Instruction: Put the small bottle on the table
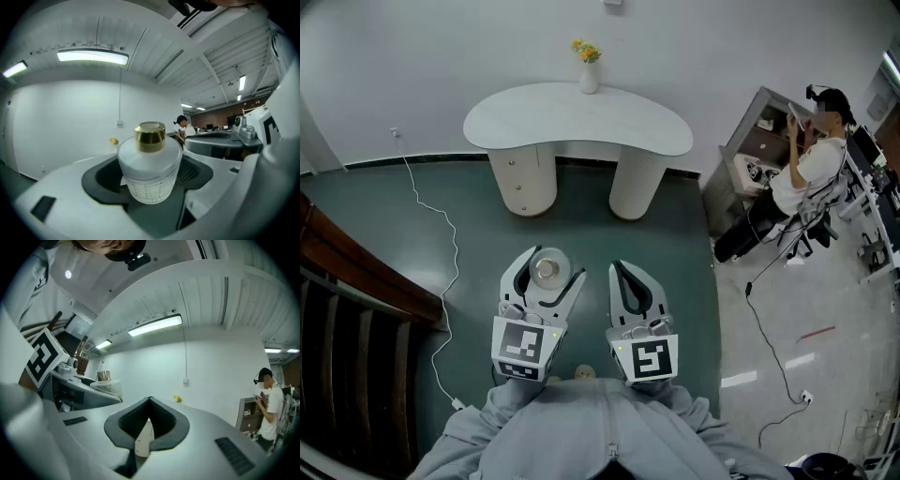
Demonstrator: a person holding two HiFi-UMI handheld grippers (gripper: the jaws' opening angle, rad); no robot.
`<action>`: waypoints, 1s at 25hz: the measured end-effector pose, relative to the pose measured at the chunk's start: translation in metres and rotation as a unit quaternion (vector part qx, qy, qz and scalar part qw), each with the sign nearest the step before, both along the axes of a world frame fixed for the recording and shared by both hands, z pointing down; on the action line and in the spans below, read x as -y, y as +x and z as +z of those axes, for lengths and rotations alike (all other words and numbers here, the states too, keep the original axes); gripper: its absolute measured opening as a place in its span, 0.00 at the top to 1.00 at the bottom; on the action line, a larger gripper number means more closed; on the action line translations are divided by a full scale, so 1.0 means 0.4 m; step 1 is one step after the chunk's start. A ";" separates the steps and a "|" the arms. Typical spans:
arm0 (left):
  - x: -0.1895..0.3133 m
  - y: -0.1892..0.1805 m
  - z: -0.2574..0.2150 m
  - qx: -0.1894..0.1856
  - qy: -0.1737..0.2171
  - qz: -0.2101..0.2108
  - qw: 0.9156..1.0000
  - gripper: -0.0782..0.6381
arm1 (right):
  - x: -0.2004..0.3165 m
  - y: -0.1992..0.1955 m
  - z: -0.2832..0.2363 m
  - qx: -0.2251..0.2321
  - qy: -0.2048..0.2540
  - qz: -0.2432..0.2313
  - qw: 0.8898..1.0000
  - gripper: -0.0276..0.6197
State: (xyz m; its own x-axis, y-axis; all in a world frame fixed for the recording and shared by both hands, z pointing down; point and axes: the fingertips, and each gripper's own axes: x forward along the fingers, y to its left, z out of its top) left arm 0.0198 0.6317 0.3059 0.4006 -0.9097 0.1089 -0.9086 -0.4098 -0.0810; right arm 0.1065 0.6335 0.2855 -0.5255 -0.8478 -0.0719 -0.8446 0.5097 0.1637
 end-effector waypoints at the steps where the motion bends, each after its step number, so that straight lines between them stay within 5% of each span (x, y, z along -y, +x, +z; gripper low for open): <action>1: 0.010 0.007 0.000 0.002 0.000 0.000 1.000 0.43 | 0.007 0.002 0.003 0.000 -0.001 -0.001 1.000 0.92; 14: 0.085 0.063 0.018 0.013 -0.013 0.003 1.000 0.43 | 0.077 0.038 0.026 0.026 -0.004 -0.032 0.999 0.92; 25: 0.199 0.024 0.027 0.013 -0.010 0.011 1.000 0.43 | 0.186 0.004 0.055 0.029 -0.011 -0.028 0.999 0.92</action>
